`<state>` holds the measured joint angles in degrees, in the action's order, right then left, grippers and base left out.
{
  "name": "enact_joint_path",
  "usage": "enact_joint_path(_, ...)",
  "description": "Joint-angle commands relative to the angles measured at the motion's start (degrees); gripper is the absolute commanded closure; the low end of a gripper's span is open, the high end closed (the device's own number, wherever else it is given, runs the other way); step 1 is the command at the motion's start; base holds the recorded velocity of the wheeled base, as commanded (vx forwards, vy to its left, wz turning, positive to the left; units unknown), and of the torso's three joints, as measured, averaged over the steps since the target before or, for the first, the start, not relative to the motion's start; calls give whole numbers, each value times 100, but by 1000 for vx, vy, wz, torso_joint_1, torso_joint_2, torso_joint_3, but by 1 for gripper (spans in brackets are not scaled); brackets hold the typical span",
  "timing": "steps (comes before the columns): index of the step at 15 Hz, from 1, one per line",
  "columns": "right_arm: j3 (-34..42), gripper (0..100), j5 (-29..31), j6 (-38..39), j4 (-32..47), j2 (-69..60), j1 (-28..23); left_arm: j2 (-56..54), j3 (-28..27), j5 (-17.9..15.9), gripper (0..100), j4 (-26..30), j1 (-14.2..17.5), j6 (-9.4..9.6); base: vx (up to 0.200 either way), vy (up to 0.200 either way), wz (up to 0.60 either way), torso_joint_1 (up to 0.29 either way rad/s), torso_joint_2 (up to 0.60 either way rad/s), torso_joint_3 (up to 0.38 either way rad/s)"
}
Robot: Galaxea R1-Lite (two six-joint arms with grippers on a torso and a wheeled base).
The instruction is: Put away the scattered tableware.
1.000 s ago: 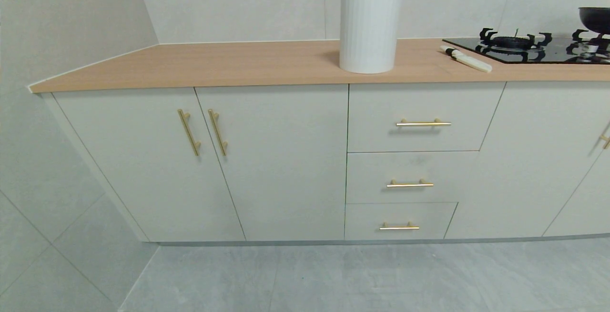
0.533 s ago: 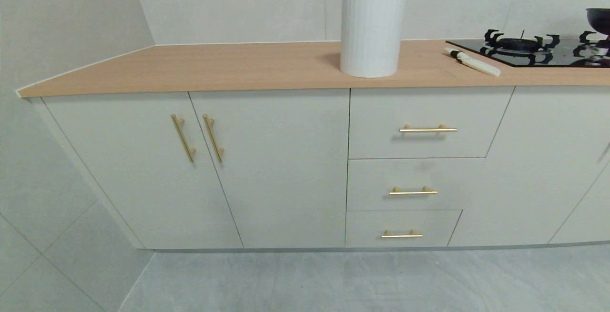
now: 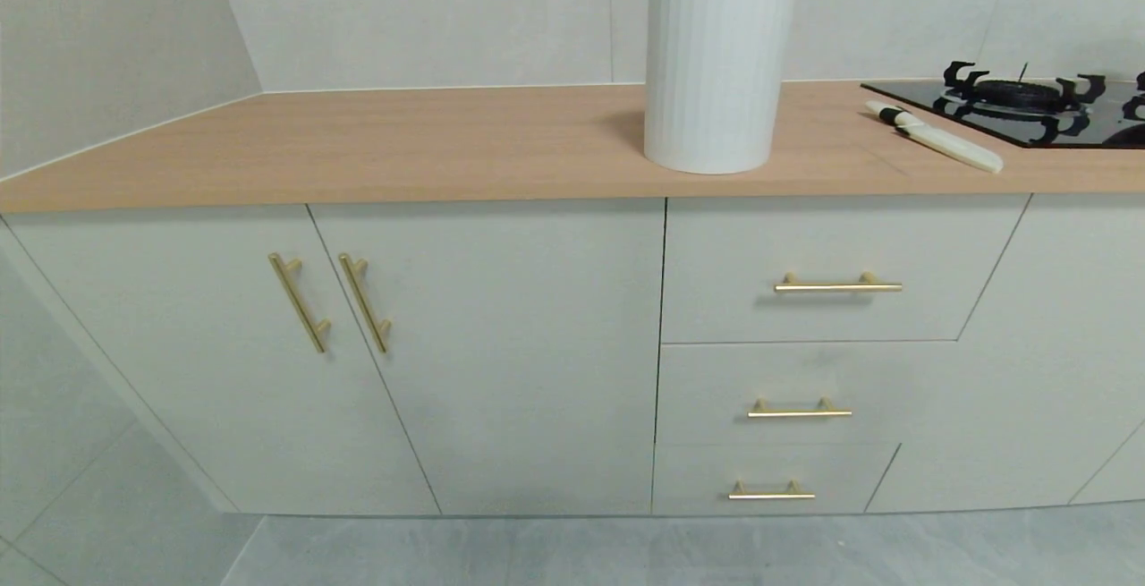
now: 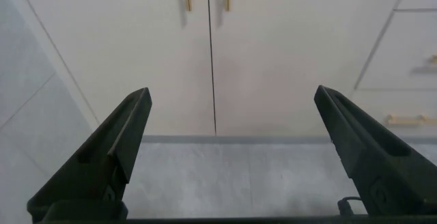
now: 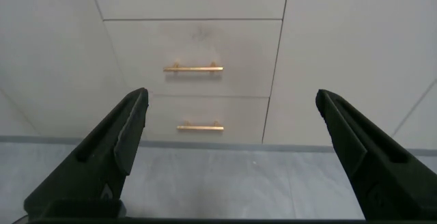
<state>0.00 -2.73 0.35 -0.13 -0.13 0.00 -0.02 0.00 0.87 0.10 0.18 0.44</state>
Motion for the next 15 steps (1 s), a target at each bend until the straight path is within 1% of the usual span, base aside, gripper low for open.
enact_joint_path(1, 0, 0, 1, 0, -4, 13, 0, 2, 0, 1, 0, -1, -1, 0, 200, 0, 0, -2, 2, 2)
enact_joint_path(11, 0, 0, 1, 17, -4, 13, 0, 2, 0, 1, 0, -1, -1, 0, 200, 0, 0, 3, 2, 5)
enact_joint_path(15, 0, 0, 1, 17, -4, 13, 0, 2, 0, 1, 0, -1, -1, -18, 0, 0, 0, 0, 0, 0)
